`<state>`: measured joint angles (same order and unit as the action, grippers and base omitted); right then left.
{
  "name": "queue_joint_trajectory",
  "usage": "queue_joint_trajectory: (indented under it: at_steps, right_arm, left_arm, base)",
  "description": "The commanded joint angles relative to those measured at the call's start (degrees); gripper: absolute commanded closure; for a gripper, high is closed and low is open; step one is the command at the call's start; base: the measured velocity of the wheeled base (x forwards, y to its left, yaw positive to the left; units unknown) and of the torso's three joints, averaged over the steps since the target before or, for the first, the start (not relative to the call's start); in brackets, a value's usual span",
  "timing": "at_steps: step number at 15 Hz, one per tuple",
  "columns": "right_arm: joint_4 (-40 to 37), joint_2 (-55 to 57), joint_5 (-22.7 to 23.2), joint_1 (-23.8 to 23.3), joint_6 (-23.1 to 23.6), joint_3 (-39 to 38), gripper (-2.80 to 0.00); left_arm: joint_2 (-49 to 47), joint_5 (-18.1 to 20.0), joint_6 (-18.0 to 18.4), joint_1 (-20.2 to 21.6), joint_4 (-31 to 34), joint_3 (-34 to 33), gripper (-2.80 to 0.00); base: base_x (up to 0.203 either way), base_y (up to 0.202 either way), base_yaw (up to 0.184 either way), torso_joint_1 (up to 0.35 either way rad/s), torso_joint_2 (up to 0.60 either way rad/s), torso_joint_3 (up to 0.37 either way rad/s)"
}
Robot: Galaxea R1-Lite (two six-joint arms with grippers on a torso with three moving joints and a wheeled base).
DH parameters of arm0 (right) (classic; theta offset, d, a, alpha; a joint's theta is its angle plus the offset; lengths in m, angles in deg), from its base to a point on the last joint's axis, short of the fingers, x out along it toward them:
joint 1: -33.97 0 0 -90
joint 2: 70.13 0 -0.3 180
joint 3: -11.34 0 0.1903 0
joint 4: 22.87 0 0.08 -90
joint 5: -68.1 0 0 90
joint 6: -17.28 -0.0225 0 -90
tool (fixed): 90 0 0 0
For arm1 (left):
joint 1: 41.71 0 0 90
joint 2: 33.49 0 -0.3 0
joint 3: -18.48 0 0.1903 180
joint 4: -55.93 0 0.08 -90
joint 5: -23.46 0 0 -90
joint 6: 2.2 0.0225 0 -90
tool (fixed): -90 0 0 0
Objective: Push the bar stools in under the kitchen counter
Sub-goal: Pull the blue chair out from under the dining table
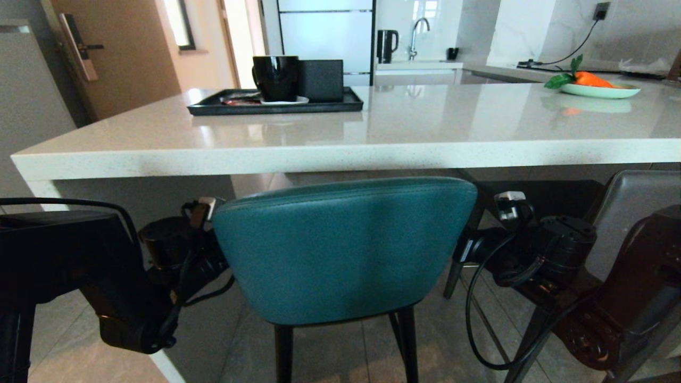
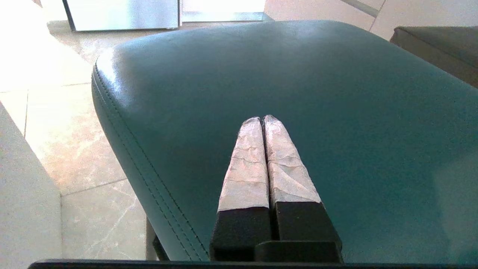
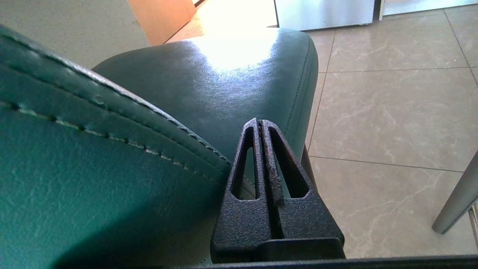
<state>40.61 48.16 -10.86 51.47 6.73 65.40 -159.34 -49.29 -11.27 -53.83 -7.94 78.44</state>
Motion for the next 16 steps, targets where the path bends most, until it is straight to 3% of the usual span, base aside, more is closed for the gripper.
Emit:
queue_joint_trajectory:
  at_steps: [1, 8, 16]
  right_arm:
    - [0.8, -0.3, -0.1, 0.0, -0.1, 0.0, 0.0]
    - [0.8, -0.3, 0.0, 0.1, -0.1, 0.1, 0.0]
    - [0.8, -0.2, 0.0, 0.1, -0.1, 0.2, 0.0]
  left_arm:
    - [-0.1, 0.1, 0.0, -0.1, -0.4, -0.3, 0.0]
    - [-0.7, 0.1, 0.2, 0.0, -0.4, -0.4, 0.0]
    - [-0.8, 0.1, 0.3, -0.1, -0.4, 0.0, 0.0]
  base:
    - [0.0, 0.0, 0.0, 0.0, 0.0, 0.0]
    - [0.0, 0.0, 0.0, 0.0, 0.0, 0.0]
    - [-0.17, 0.0, -0.002, 0.003, 0.0, 0.001]
